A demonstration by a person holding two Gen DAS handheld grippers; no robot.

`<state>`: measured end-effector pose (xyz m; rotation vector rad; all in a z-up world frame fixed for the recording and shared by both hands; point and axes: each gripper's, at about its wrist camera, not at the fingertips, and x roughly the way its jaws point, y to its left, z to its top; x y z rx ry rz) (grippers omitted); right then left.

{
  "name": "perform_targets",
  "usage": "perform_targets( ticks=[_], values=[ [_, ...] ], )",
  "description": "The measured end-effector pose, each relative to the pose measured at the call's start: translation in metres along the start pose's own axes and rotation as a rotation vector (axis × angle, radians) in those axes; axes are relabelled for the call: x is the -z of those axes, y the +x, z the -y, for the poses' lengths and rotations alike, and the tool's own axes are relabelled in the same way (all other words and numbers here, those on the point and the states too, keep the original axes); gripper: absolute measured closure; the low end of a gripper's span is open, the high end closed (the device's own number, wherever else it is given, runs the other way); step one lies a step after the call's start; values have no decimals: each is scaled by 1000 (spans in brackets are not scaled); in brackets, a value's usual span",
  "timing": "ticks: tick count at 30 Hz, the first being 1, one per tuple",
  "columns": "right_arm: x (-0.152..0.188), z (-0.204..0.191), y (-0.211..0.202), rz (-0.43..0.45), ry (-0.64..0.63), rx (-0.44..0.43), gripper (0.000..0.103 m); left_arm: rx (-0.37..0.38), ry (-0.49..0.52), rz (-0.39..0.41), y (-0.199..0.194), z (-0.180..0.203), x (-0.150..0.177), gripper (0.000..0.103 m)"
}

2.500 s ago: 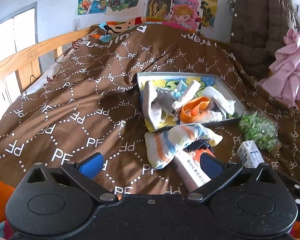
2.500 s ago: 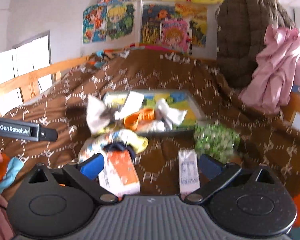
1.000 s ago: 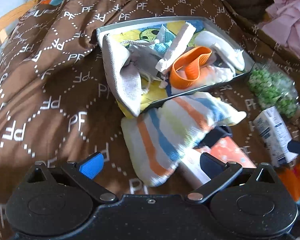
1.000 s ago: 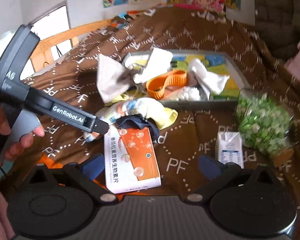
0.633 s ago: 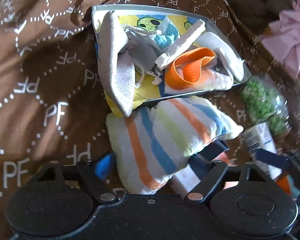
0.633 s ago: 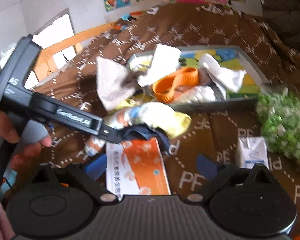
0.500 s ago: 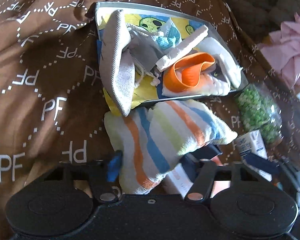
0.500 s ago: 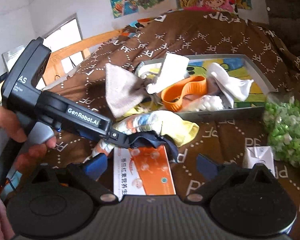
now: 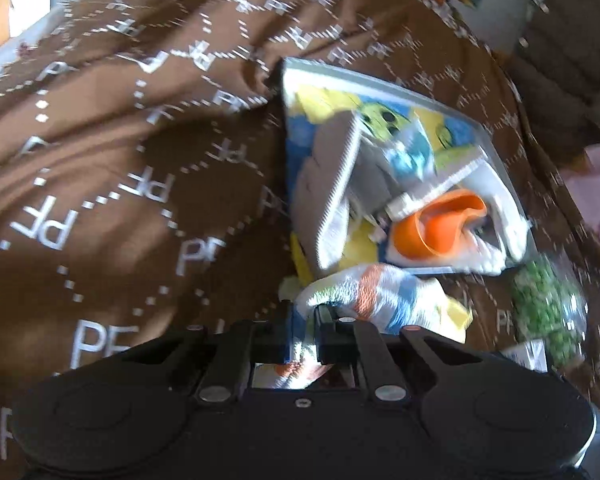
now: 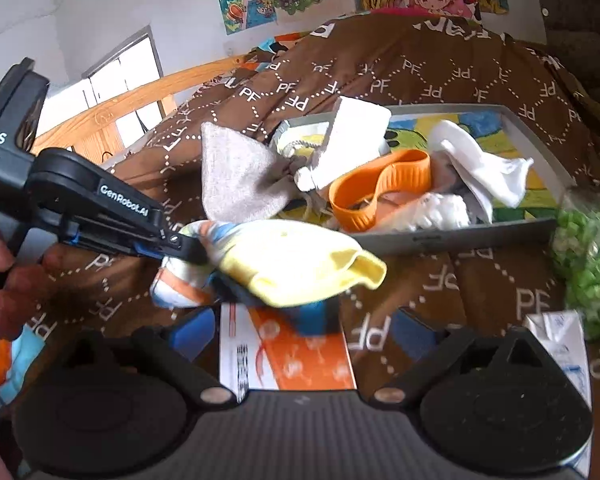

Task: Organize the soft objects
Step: 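Grasp the striped sock with the left gripper while the right gripper grasps the dark navy sock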

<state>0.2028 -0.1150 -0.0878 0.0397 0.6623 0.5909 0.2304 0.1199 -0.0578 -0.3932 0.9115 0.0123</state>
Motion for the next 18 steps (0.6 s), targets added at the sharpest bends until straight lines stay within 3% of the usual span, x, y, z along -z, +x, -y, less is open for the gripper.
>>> perform_targets(
  ticks=[4,9,15,18],
  values=[
    [-7,0,11,-1,10,-25,5,-39,-89,47,-6,-13,-6,93],
    [-10,-13,21,4,-79,-8,5,-16,-216,75,-14,-30,-12,93],
    [-8,-36,27,17,-221,5,5,-22,-244,153,-28,-35,-16,93],
    [-10,-44,32,19,-254,-9,5,-29,-228,129,-24,-33,-16,93]
  ],
)
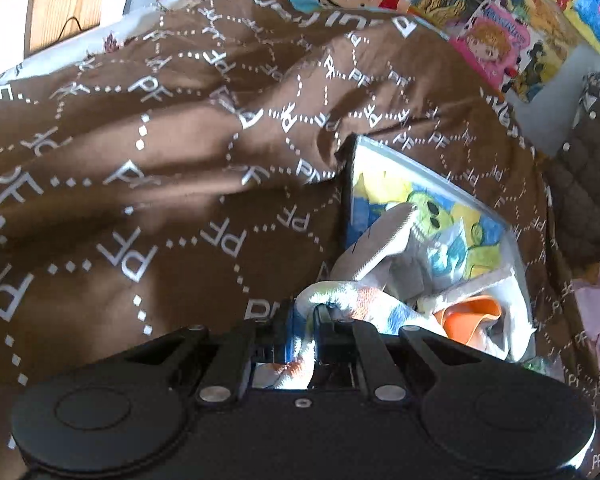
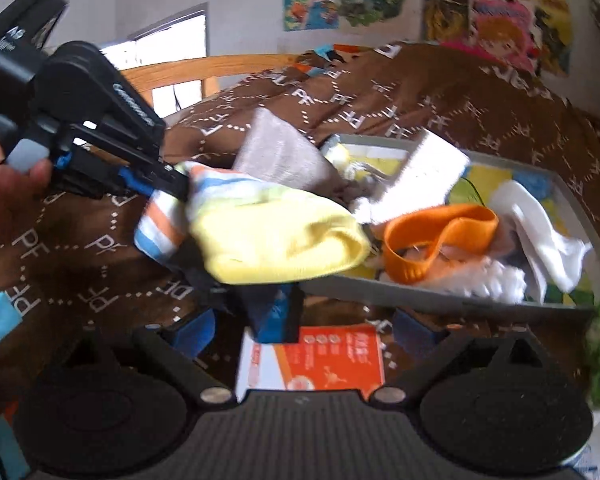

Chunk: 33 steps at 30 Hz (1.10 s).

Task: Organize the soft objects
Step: 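Grasp the striped sock with the left gripper while the right gripper grasps the dark navy sock, then carry the striped sock and navy sock over the tray with both grippers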

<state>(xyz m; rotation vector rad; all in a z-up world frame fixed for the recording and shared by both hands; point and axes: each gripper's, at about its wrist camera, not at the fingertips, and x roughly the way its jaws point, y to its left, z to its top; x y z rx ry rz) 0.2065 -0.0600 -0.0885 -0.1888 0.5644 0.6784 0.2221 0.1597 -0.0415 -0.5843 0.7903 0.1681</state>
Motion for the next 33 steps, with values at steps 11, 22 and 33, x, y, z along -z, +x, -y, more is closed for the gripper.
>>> perform_targets(
  ticks=[11,22,33],
  values=[
    [-22,-22,30,-51,-17,-56,18,18,1,-5,3,0,1,93],
    [-21,-13,40,-64,30,6,82,52,42,36,-4,5,2,94],
    [-20,-5,36,-102,36,89,96,101,108,142,-29,16,8,95]
  ],
)
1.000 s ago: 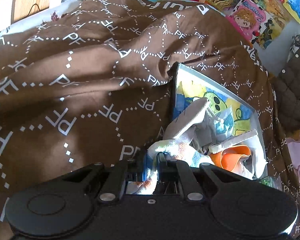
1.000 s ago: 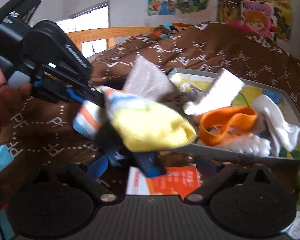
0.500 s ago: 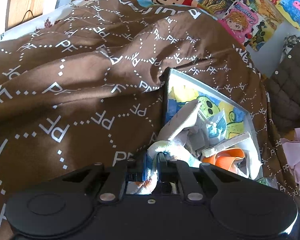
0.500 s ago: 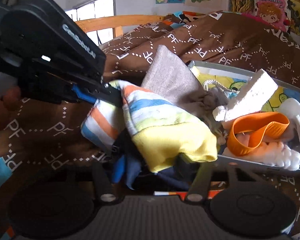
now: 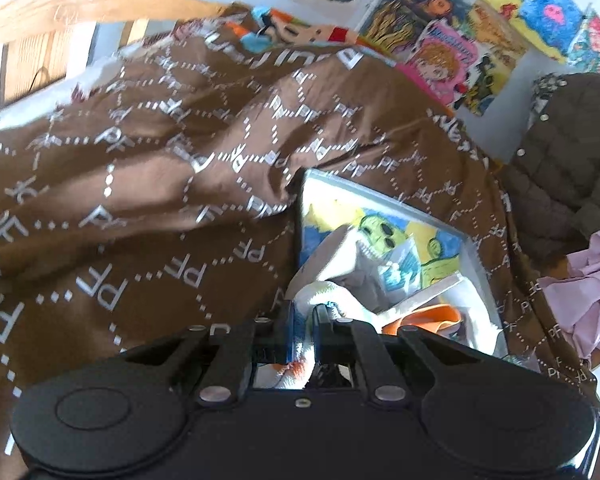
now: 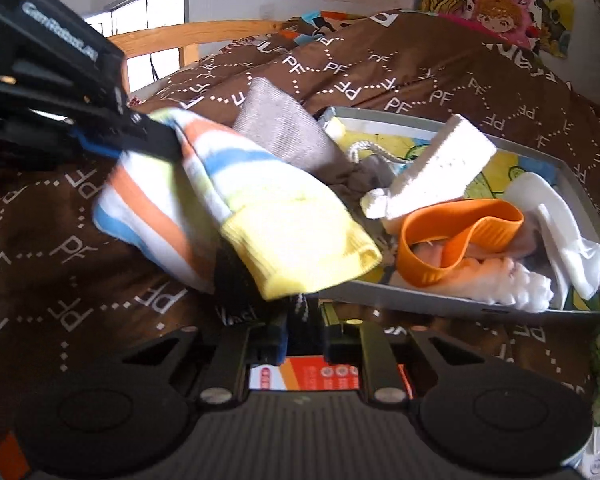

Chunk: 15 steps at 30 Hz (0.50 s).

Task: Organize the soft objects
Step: 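Carry the striped sock and navy sock over the tray with both grippers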

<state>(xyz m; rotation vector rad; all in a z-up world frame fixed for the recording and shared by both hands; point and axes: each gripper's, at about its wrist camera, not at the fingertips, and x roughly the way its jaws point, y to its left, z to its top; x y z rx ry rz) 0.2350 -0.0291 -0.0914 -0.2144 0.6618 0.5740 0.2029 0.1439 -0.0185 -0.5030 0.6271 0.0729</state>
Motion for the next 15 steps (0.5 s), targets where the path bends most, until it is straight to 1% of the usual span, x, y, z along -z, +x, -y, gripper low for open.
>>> perform_targets(
  ticks=[1,5,10,13,15],
  values=[
    [0,1,-1,5,5,5,98,5,18,17,-2,2,0,95],
    [-1,2,-9,35,13,26,100,26,91,67,-8,14,3,95],
    [-3,7,-35,100,52,54,100,70,158,125,-18,26,9,95],
    [-7,15,-52,136,83,74,100,88,182,140,-24,34,10,95],
    [-9,18,-62,155,97,90,100,76,204,146,-30,38,12,95]
  ],
)
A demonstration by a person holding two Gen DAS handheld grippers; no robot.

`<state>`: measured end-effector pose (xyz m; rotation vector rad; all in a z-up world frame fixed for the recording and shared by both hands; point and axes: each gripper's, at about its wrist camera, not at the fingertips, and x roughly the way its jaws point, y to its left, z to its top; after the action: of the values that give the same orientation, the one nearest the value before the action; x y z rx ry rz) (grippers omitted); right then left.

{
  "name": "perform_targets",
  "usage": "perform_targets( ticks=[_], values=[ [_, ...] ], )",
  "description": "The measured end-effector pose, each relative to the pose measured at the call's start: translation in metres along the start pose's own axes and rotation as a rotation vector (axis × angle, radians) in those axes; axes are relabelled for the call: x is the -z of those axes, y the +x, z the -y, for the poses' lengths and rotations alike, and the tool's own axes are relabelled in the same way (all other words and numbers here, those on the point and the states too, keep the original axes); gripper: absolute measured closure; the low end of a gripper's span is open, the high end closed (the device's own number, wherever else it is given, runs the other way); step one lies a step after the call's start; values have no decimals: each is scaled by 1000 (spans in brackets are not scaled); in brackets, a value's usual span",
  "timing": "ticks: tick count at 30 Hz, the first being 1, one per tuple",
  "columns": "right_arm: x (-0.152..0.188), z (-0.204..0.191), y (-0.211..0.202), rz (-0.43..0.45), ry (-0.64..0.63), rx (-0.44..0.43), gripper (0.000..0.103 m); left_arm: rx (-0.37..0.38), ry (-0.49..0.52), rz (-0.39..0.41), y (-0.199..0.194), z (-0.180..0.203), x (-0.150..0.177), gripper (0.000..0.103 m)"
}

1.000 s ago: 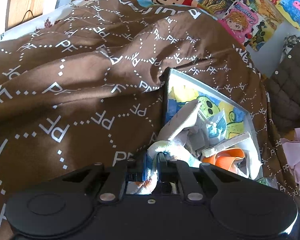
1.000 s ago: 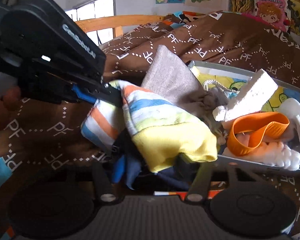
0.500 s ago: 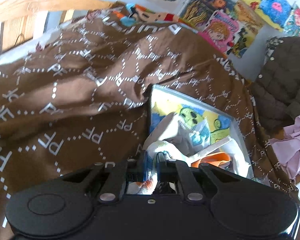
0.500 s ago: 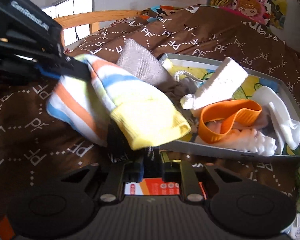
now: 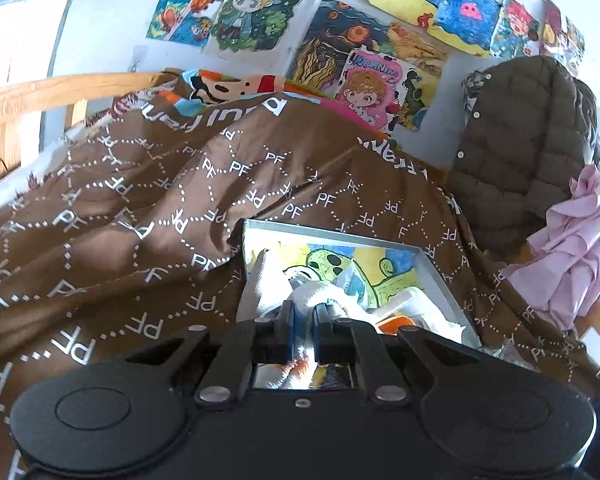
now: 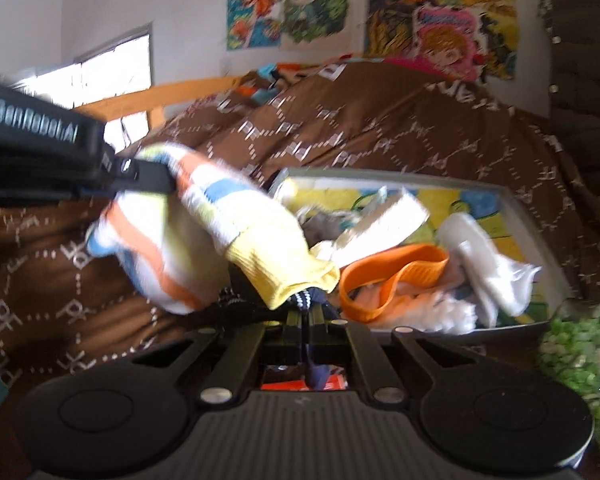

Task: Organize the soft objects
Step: 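Carry the striped sock and navy sock over the tray with both grippers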

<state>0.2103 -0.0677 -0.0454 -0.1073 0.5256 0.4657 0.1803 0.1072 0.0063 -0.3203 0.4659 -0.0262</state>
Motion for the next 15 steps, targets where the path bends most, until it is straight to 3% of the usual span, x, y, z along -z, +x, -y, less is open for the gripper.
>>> perform_targets(
  ticks=[8,15],
  values=[
    [-11,19,-31,61,67,36,100,36,17,41,-14,6,-1,95],
    [-19,41,-43,115,123,80,100,83,-44,50,-12,1,-2,95]
  ],
)
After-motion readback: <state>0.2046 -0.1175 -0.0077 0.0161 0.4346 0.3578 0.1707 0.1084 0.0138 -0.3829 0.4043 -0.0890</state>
